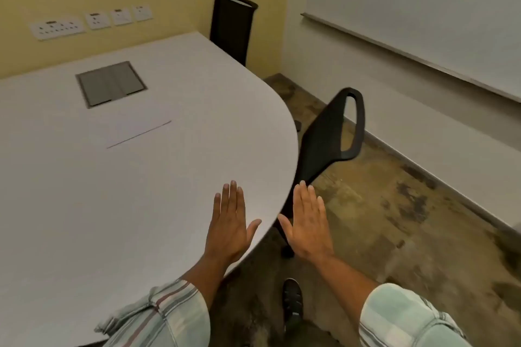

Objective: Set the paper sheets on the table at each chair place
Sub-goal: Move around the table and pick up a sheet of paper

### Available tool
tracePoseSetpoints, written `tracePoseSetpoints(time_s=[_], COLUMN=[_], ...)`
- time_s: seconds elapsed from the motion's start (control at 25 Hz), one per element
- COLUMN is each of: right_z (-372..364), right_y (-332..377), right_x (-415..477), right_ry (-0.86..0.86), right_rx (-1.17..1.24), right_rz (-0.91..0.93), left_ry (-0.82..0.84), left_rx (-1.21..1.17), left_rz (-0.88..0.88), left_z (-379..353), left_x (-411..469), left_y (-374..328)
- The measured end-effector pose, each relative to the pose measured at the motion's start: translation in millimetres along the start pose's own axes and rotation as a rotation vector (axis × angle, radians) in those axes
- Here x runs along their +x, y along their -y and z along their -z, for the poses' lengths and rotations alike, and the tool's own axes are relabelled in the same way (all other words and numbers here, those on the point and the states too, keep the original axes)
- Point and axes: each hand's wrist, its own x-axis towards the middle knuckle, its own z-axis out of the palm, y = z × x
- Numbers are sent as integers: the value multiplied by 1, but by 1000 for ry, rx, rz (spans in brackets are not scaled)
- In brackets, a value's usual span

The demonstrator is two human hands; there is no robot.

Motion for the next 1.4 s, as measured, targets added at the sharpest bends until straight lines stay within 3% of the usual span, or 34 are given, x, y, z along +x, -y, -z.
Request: tracePoseSetpoints(time_s=[0.48,0.76,1.12,1.4], right_z=[49,80,123,135], right_y=[-172,-291,-435,-516], right_x=[-100,-115,-81,3], right_ry=[-29,-19,-41,-73], right_rx=[-119,-123,-131,-100], right_rz=[-309,-375,-375,-387], left_ry=[-5,-30,-16,-35], left_rx=[58,65,83,53], left_rz=[-369,-442,-445,-481], left_z=[-20,-30,-44,-50], left_x=[24,59,134,239], left_y=[-184,-305,-418,-482])
